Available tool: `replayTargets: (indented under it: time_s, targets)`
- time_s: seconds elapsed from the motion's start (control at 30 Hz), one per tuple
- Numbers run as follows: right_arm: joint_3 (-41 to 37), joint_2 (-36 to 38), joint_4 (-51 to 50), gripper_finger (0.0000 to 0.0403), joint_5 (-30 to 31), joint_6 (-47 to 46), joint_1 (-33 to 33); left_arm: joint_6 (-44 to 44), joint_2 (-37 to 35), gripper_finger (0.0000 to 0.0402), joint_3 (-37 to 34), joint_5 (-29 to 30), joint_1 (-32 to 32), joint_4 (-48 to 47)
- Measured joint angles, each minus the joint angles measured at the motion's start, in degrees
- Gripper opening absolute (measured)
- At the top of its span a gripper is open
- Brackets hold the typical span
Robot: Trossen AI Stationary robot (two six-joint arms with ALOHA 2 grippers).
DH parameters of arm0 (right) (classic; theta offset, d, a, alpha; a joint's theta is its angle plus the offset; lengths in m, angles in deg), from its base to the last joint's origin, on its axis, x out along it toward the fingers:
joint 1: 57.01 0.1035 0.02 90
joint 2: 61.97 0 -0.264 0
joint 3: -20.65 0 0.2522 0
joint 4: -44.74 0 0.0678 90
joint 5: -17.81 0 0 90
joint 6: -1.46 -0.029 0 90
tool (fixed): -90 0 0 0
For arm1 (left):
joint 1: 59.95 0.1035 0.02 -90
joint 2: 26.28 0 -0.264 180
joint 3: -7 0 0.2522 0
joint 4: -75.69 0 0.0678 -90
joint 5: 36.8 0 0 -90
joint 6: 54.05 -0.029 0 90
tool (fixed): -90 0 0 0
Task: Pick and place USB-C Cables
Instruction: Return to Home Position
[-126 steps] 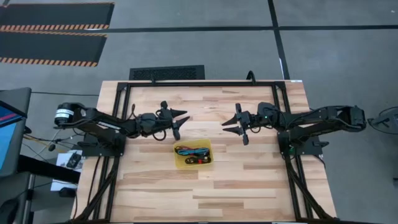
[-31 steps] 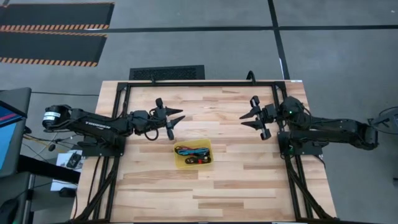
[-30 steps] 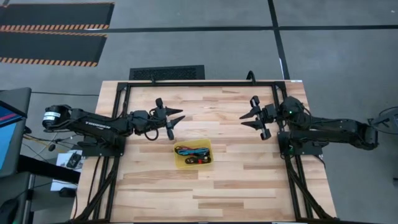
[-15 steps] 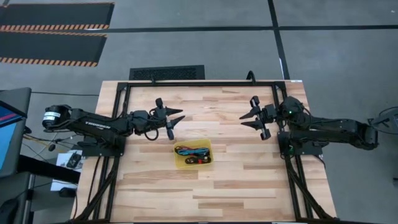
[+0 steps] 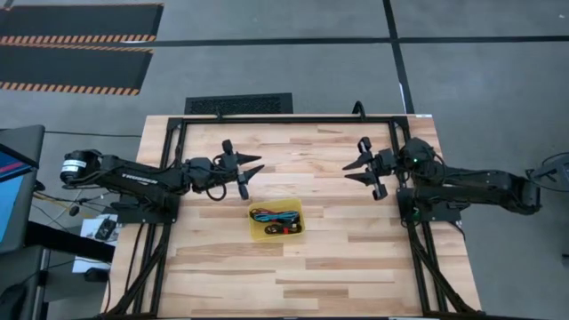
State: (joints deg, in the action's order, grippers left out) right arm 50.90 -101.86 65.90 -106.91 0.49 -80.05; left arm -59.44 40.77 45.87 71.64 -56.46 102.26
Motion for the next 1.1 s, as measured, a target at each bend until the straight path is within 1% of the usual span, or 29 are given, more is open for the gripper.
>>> replayTargets:
  time_s: [0.1, 0.3, 0.4, 0.5, 0.67, 0.87, 0.97, 1.03, 1.1]
  targets:
    - [0.0, 1.57, -0.63, 0.0121, 0.0, 0.05, -0.03, -1.5, -2.05, 0.0116, -0.02, 0.35, 0.0, -1.16]
    - [0.02, 7.14, -5.4, 0.0121, 0.01, 0.4, -0.85, -3.43, -11.59, 0.0116, -0.02, 0.39, 0.0, -7.35]
    - [0.02, 9.08, -7.83, 0.0121, 0.06, 1.26, -1.15, -3.32, -14.31, 0.0116, -0.02, 0.38, 0.0, -10.15]
    - [0.02, 9.99, -8.95, 0.0121, 0.04, 1.46, -1.13, -2.5, -14.84, 0.0116, -0.02, 0.35, 0.0, -12.76]
    - [0.02, 11.73, -9.51, 0.0121, 0.04, 1.44, -1.13, -2.08, -13.66, 0.0116, -0.04, 0.31, -0.02, -13.03]
    - [0.02, 18.38, -15.3, 0.0121, 0.07, 2.23, -1.13, -3.28, -15.35, 0.0116, -0.02, 0.33, -0.02, -13.2]
    - [0.02, 22.1, -18.51, 0.0121, 0.13, 2.84, -1.13, -3.14, -15.74, 0.0116, -0.08, 0.33, -0.02, -14.79]
    - [0.02, 24.59, -20.95, 0.0121, 0.17, 3.02, -1.13, -2.62, -15.78, 0.0116, -1.52, 0.33, -0.02, -13.14]
    - [0.04, 26.84, -22.22, 0.0121, 0.18, 3.27, -1.13, -1.67, -15.71, 0.0116, -4.94, 0.29, -0.02, -8.67]
